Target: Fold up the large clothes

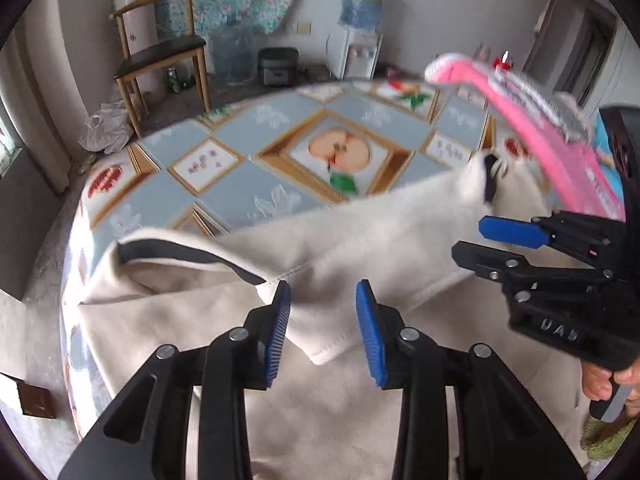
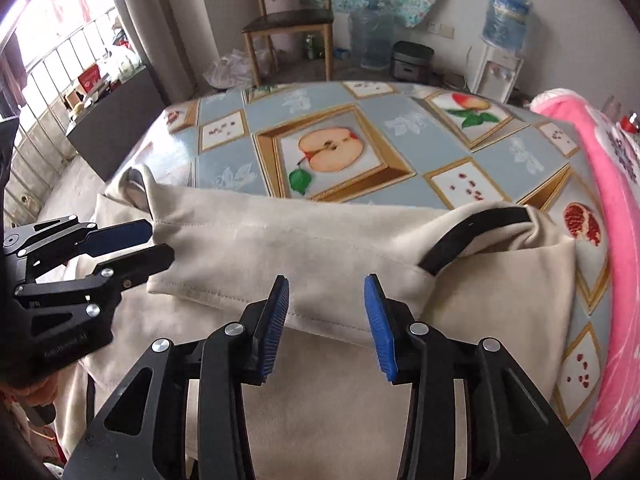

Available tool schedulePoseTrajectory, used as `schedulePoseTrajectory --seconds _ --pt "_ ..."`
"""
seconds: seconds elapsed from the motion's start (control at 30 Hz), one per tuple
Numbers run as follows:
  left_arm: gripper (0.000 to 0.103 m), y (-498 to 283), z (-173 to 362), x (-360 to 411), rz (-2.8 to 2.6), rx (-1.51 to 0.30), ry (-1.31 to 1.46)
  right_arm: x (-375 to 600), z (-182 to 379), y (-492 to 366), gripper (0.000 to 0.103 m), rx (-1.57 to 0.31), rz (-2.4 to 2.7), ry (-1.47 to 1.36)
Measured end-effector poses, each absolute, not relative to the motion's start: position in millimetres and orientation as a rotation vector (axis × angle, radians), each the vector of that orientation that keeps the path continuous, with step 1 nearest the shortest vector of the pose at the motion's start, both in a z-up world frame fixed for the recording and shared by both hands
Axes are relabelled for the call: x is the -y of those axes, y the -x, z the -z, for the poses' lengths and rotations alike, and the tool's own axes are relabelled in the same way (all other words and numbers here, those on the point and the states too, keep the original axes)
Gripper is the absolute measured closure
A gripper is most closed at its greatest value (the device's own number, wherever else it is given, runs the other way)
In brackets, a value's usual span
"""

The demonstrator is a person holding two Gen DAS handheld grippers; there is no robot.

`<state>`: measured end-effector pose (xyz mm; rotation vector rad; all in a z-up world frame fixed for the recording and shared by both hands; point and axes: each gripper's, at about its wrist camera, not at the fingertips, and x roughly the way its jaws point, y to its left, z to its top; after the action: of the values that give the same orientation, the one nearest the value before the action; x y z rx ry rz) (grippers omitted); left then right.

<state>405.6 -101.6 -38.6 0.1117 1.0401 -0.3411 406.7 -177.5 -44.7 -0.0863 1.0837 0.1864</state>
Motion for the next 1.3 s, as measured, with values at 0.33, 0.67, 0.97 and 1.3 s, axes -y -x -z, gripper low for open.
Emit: schedulePoseTrajectory --seconds 0.33,0.67,0.97,1.3 --pt "0.070 -389.0 40.5 101.9 0.330 -1.034 -0.170 170.5 33.1 -383.4 0.054 -1.054 -0.179 0.113" --pt "0.059 -302.6 -9.0 30.8 0.345 -0.996 -0.051 191.8 -19.5 -268.5 0.024 -0.955 -0.133 0.022" --pt "0.056 -144.7 5.9 -69.6 0.224 -1.038 0.068 224.3 5.6 -100.5 0.016 -0.997 0.039 -0.253" --pt "0.056 -57.8 52.4 -61.7 0.324 -1.096 0.205 166.6 12.6 -37.1 0.016 -0.957 -0.046 -0.246"
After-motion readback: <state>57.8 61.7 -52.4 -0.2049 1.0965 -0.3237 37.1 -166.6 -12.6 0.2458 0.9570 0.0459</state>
